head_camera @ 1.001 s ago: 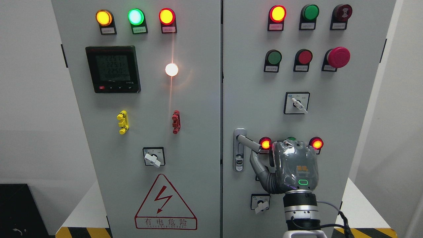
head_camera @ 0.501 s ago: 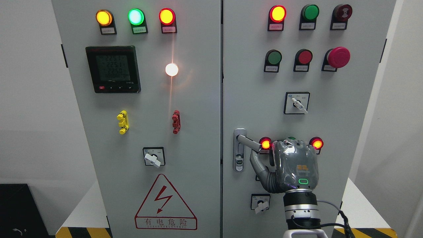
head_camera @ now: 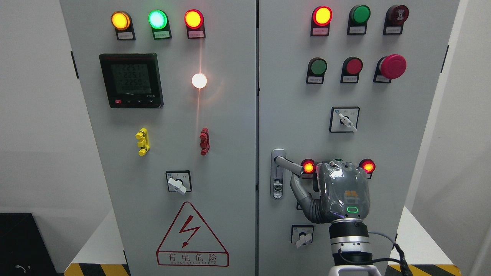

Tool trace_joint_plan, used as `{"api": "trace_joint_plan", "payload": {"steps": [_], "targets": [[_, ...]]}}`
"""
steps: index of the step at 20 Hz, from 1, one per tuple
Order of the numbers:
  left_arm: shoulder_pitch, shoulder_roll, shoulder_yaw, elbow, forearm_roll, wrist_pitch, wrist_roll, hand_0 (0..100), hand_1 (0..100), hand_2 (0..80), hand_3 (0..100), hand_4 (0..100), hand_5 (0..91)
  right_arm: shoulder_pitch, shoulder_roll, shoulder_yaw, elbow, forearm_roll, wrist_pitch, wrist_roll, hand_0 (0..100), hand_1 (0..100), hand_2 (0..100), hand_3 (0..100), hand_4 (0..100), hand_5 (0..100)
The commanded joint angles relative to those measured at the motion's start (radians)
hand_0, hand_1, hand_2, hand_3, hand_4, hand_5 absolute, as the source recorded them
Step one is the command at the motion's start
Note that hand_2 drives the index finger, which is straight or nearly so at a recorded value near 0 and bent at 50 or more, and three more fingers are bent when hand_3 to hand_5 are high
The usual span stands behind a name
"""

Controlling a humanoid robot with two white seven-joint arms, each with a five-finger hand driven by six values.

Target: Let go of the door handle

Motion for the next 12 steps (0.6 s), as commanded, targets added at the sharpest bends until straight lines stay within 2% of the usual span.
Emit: {"api": "trace_joint_plan", "payload": {"steps": [1, 12], "targets": [[0.018, 0.0, 0.0, 0.0, 0.0, 0.0, -0.001, 12, 56, 0.0, 0, 0, 0.0, 0.0, -0.001, 0.0, -0.002, 0.0, 0.0, 0.0, 52, 20, 92, 100, 93, 92], [0.018, 0.0, 0.0, 0.0, 0.0, 0.0, -0.001, 12, 56, 0.0, 0, 0, 0.0, 0.0, -0.001, -0.005, -0.002, -0.003, -0.002, -0.005, 52, 19, 92, 100, 93, 91]]}}
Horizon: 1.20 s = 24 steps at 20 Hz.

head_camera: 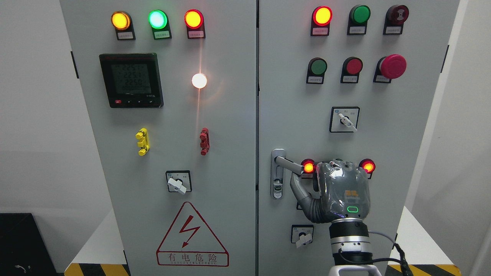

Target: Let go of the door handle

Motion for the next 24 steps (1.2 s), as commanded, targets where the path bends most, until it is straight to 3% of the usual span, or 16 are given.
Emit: {"api": "trace_joint_plan", "payload": {"steps": [1, 24], "targets": [[0.018, 0.0, 0.0, 0.0, 0.0, 0.0, -0.001, 12, 56, 0.0, 0, 0, 0.0, 0.0, -0.001, -0.003, -0.001, -0.001, -0.002, -0.008, 52, 19, 92, 100, 93, 91], [0.018, 0.0, 0.0, 0.0, 0.0, 0.0, -0.001, 12, 56, 0.0, 0, 0, 0.0, 0.011, -0.001, -0.005, -0.019, -0.001, -0.002, -0.008, 52, 19, 91, 100, 92, 91]]}}
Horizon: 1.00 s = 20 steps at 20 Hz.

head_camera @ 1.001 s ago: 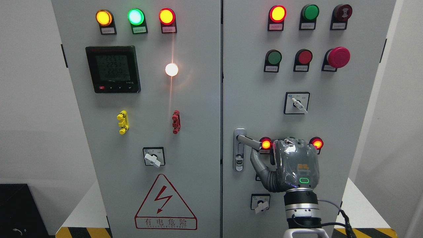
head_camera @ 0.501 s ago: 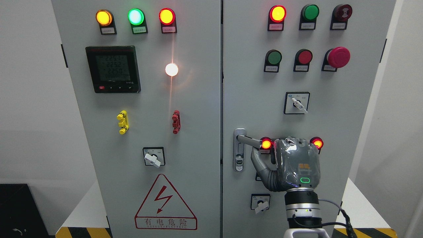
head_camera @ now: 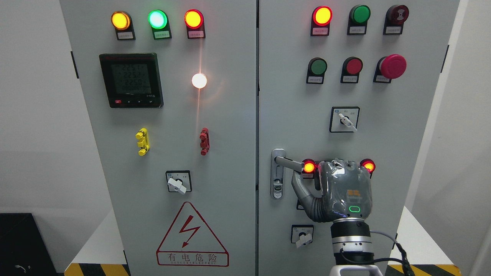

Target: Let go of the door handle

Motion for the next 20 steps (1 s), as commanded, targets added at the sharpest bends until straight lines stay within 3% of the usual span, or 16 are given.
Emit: {"api": "trace_joint_plan", "payload": {"steps": [1, 7, 11, 15, 20], "targets": [[0.018, 0.0, 0.0, 0.0, 0.0, 0.0, -0.001, 12, 56, 0.0, 0, 0, 0.0, 0.008, -0.001, -0.001, -0.015, 0.0, -0.002, 0.0, 52, 19, 91, 100, 92, 91], [0.018, 0.0, 0.0, 0.0, 0.0, 0.0, -0.001, 12, 56, 0.0, 0, 0, 0.0, 0.054, -0.001, 0.002, -0.046, -0.002, -0.008, 0.0, 52, 19, 83, 100, 89, 87], [0.018, 0.0, 0.0, 0.0, 0.0, 0.0, -0.001, 12, 56, 0.0, 0, 0, 0.0, 0.114, -0.003, 0.002, -0.078, -0.005, -0.027, -0.002, 52, 19, 73, 98, 85, 82], [0.018, 0.0, 0.0, 0.0, 0.0, 0.0, -0.001, 12, 56, 0.0, 0, 0, 0.0, 0.182, -0.009, 0.001, -0.133, -0.006, -0.057, -0.02, 51, 18, 48, 73, 68, 62], [0.018, 0.0, 0.0, 0.0, 0.0, 0.0, -0.001, 12, 56, 0.0, 0, 0, 0.0, 0.26, -0.009, -0.03, -0.219, -0.009, -0.114, -0.044, 50, 17, 33, 52, 50, 43]]}}
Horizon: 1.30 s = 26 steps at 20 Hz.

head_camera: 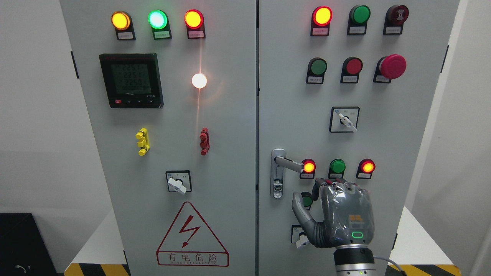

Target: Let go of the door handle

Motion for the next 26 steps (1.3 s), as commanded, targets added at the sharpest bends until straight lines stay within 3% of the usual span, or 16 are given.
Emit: {"api": "trace_joint_plan", "payload": {"steps": [1, 3, 4, 5, 7, 9, 11, 13, 15, 26], "targets": [[0.018, 0.0, 0.0, -0.002, 0.0, 0.0, -0.001, 12, 56, 0.0, 0, 0, 0.0, 0.088, -0.003, -0.036, -0.129, -0.003, -0.041, -0.018, 49, 17, 32, 51, 49, 41], [0.018, 0.0, 0.0, 0.0, 0.0, 0.0, -0.001, 12, 56, 0.0, 0, 0, 0.0, 0.099, -0.001, -0.051, -0.146, -0.003, -0.072, -0.029, 49, 18, 23, 34, 35, 29], [0.018, 0.0, 0.0, 0.0, 0.0, 0.0, -0.001, 12, 56, 0.0, 0, 0, 0.0, 0.099, -0.001, -0.063, -0.149, -0.006, -0.081, -0.031, 49, 18, 23, 34, 35, 30], [0.02, 0.0, 0.0, 0.0, 0.0, 0.0, -0.001, 12, 56, 0.0, 0, 0, 0.0, 0.099, -0.001, -0.076, -0.149, -0.02, -0.09, -0.031, 49, 18, 17, 26, 27, 24], [0.018, 0.0, 0.0, 0.0, 0.0, 0.0, -0.001, 12, 56, 0.0, 0, 0, 0.0, 0.099, -0.003, -0.109, -0.16, -0.079, -0.125, -0.034, 49, 18, 14, 21, 24, 22], [0.018, 0.0, 0.0, 0.0, 0.0, 0.0, -0.001, 12, 56, 0.0, 0, 0, 0.0, 0.101, -0.004, -0.178, -0.158, -0.154, -0.2, -0.037, 48, 17, 2, 7, 10, 13], [0.018, 0.0, 0.0, 0.0, 0.0, 0.0, -0.001, 12, 56, 0.0, 0, 0, 0.0, 0.108, -0.004, -0.275, -0.148, -0.227, -0.312, -0.037, 48, 15, 0, 2, 5, 9], [0.018, 0.0, 0.0, 0.0, 0.0, 0.0, -0.001, 12, 56, 0.0, 0, 0, 0.0, 0.108, 0.0, -0.342, -0.117, -0.303, -0.424, -0.037, 49, 13, 0, 0, 1, 5], [0.018, 0.0, 0.0, 0.0, 0.0, 0.0, -0.001, 12, 56, 0.0, 0, 0, 0.0, 0.108, 0.0, -0.367, -0.102, -0.359, -0.477, -0.032, 49, 12, 0, 0, 0, 3], [0.018, 0.0, 0.0, 0.0, 0.0, 0.0, -0.001, 12, 56, 0.0, 0, 0, 0.0, 0.125, -0.003, -0.366, -0.109, -0.365, -0.491, -0.023, 46, 12, 0, 0, 1, 4]]}}
